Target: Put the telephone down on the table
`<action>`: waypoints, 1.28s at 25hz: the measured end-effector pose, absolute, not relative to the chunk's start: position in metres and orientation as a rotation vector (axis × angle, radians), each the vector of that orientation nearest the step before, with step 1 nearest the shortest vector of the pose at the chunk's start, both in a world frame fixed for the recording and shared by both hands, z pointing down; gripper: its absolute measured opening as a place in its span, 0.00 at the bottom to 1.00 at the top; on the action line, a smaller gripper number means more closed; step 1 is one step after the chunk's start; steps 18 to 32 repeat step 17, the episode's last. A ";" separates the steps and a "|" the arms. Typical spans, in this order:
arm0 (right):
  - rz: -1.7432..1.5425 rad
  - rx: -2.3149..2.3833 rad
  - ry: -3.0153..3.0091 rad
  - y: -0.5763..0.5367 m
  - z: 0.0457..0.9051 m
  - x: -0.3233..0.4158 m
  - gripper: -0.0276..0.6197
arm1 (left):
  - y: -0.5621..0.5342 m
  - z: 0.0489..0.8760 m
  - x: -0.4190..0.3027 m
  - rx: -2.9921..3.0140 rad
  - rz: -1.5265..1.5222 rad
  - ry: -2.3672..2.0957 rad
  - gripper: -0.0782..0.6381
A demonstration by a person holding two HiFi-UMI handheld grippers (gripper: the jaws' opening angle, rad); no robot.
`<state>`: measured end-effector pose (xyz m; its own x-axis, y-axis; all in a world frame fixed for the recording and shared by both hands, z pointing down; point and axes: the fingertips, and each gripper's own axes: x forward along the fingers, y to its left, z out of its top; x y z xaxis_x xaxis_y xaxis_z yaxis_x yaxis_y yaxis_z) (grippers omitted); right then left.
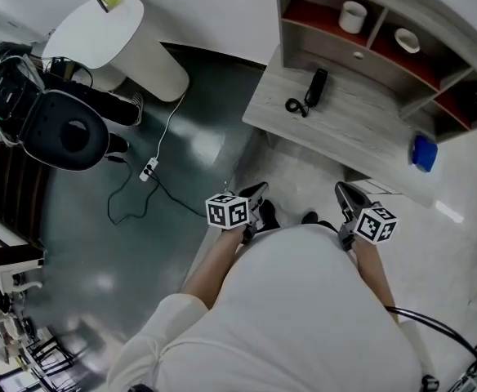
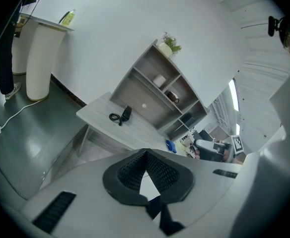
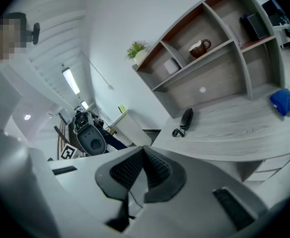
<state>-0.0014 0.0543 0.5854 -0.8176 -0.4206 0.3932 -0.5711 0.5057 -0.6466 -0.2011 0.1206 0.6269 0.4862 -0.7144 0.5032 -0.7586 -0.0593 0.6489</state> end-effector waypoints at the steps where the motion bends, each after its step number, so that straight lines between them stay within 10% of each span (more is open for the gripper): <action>1: 1.203 0.849 -2.561 0.055 0.585 -0.003 0.07 | 0.122 0.627 -0.203 1.786 0.057 -1.245 0.12; 32: 1.197 0.870 -2.544 0.054 0.583 -0.005 0.07 | 0.115 0.626 -0.205 1.790 0.057 -1.223 0.12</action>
